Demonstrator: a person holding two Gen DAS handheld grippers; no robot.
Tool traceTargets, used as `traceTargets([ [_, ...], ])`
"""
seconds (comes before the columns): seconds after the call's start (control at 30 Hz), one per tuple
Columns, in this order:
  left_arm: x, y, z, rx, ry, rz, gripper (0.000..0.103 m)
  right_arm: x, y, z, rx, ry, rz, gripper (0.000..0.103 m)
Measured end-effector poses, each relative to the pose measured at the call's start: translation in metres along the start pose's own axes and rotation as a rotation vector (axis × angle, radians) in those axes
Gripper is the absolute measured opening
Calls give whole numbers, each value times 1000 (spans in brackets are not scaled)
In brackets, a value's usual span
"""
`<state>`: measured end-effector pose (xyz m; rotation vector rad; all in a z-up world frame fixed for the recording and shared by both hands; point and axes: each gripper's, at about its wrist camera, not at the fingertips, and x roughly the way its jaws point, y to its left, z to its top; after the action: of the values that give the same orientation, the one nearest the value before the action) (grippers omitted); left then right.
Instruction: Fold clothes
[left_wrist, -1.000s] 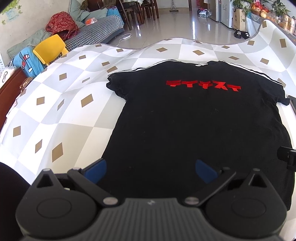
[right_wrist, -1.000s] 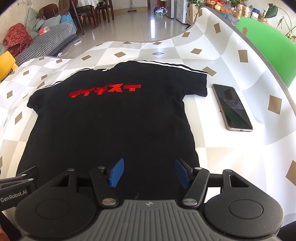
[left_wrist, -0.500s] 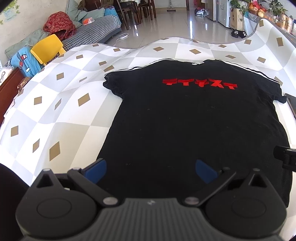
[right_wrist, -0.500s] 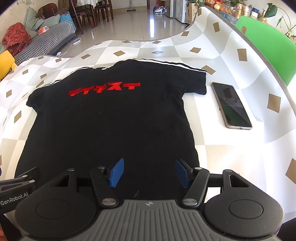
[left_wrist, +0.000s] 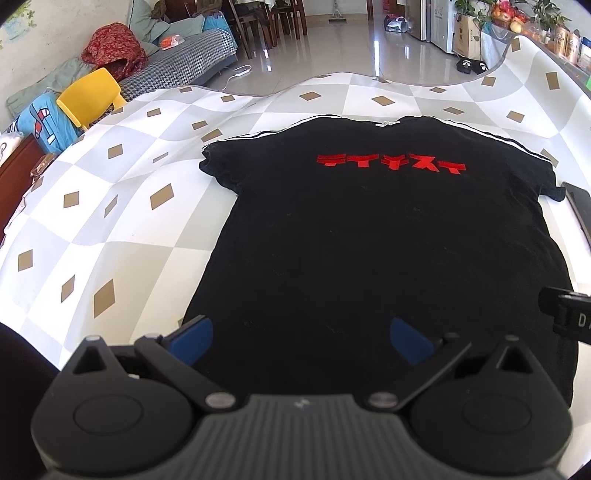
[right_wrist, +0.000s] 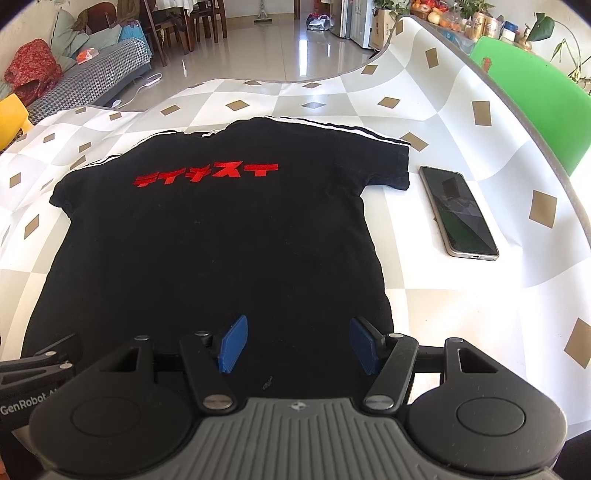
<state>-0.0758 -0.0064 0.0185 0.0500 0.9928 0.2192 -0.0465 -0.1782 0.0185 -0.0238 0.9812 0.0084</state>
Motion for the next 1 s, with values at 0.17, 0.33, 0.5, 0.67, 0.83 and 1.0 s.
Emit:
traceTargets([
  [0.17,1,-3,-2,11,9,-3,103,0,0,-1,-2,3,-2,61],
  [0.33,0,-4,-3,16,12,-8,103,-1,0,-3,-5,4,-5,61],
  [0.5,-1,-4,-5,14,14,-23,103,-1,-1,-4,-5,4,-6,61],
  [0.67,-1,-5,-6,21,17,-25,103,-2,-1,-5,-2,5,-10,61],
  [0.83,-1,-6,-7,23,16,-26,103,-2,-1,-7,-2,10,-10,61],
  [1.0,-2,-5,-8,19,20,-27,103,-3,-2,-9,-3,13,-9,61],
])
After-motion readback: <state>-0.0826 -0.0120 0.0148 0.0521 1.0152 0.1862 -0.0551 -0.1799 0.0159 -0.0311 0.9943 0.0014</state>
